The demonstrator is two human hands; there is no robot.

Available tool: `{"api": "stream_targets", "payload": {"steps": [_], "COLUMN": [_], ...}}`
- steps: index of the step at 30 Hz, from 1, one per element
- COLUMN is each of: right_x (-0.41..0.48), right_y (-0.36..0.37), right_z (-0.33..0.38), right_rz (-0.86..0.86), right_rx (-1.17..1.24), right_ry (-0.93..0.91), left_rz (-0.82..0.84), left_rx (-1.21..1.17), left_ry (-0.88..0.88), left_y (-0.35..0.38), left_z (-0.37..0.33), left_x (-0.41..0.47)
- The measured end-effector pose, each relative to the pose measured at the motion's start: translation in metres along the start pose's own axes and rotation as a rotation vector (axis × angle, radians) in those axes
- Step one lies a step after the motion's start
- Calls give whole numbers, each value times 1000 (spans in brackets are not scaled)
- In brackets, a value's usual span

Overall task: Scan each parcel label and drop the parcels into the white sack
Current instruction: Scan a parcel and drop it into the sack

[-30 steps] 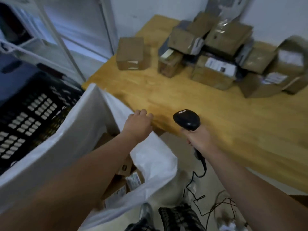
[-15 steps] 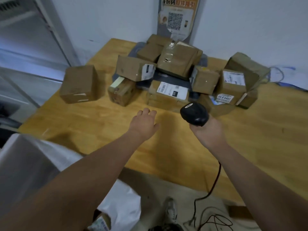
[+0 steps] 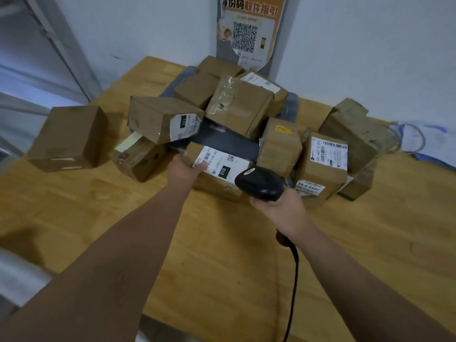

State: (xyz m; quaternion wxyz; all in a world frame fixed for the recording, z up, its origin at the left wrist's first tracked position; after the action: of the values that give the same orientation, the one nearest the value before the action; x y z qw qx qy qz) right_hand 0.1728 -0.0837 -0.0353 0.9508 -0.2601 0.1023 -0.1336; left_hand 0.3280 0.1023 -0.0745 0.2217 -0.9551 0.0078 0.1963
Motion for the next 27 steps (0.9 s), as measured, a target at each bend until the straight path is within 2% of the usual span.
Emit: {"api": "stream_targets", "payload": {"steps": [4,8,14,18,22,27], "right_x": [10,26,21,-1,-16,-32], "right_y": [9,32,38,49,56,44], "right_z": [10,15,19,12,12,25], "right_rz": [104,131,141,122,33,-109], "right_rx": [193,159,476,549,594,366], "right_ry": [22,-8,140,183,275,160], "left_rz": [-13,44,180,270,326,297], "left_rx": [-15,-180,-308,-224,-3,157], "left_ry": [16,-47,-124,8,172,236], "left_y": [-13,-28,-48,-59,-66,-76], "left_z": [14,35,36,21,-2,-15], "left_x": [-18,-24,-29,-35,-32,-27]}}
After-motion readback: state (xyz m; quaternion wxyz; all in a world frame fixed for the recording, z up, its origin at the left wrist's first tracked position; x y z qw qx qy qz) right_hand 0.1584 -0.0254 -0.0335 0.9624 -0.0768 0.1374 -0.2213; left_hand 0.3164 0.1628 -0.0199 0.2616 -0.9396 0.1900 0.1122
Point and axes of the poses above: each hand's wrist, its own x-axis towards the middle knuckle, its own y-axis out of the palm, z = x × y, the point moved 1 cm from there along x, towards the middle knuckle, and after that the axes turned 5 degrees about -y, right-handed, at the moved point
